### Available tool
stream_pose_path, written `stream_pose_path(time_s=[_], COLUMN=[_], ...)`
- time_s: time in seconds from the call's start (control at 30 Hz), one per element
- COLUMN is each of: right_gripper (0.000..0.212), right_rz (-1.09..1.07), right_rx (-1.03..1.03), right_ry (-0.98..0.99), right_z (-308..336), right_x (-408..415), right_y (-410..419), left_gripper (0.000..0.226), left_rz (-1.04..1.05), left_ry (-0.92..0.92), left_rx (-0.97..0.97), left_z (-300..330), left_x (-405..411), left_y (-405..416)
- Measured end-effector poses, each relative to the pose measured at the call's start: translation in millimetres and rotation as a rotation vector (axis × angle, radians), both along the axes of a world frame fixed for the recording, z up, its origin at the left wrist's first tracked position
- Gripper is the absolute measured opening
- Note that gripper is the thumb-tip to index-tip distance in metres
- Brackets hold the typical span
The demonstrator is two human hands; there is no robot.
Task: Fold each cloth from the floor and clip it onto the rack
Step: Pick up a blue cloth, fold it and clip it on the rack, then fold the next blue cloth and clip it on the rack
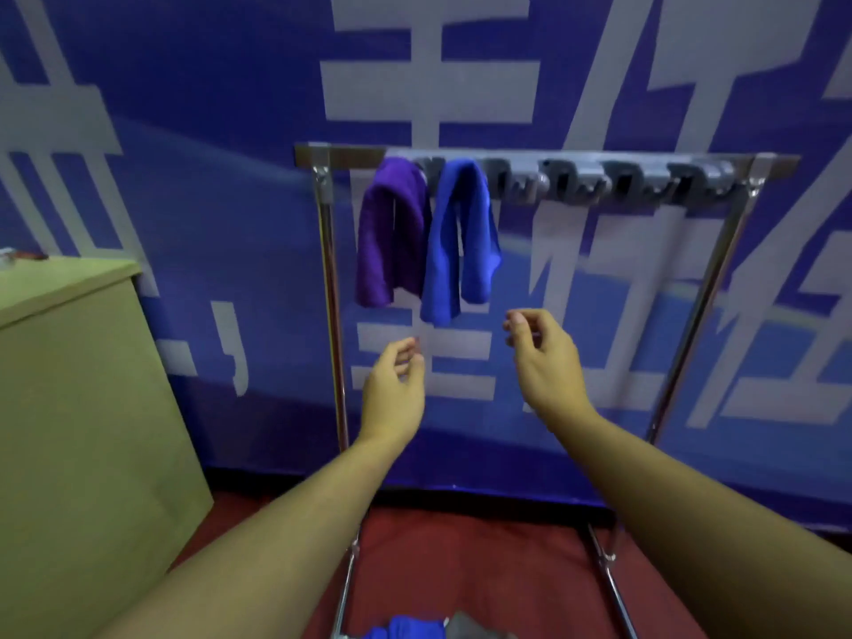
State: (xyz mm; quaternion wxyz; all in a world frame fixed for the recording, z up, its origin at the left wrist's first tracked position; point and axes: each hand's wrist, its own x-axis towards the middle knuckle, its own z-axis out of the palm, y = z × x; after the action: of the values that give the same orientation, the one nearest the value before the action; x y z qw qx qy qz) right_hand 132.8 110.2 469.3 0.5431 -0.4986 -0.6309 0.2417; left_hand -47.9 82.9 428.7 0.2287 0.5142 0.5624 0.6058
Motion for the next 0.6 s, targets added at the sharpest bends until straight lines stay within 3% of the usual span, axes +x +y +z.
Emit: stream_pose_path(time_s=[0.2, 0.37, 0.6], right_gripper=[0.012, 0.010, 0.009], right_rz=[0.051, 0.118, 0.122], right_rx=[-0.283, -0.551, -0.809], right_ry=[-0.144, -0.226, -0.253], right_z=[-162.3, -283.9, -392.3], right_x=[11.6, 20.2, 38.6], right_y=[-43.0, -75.9, -103.8], left_gripper=[0.017, 0.022, 0.019], left_rz=[-0.068, -0.101, -0.115], left_ry=[-0.021, -0.023, 0.013], left_rx=[-0.297, -0.541, -0.795], left_z=[-157.9, -272.9, -369.3], left_x=[5.1, 4.1, -0.6], left_y=[-36.3, -67.3, -81.1])
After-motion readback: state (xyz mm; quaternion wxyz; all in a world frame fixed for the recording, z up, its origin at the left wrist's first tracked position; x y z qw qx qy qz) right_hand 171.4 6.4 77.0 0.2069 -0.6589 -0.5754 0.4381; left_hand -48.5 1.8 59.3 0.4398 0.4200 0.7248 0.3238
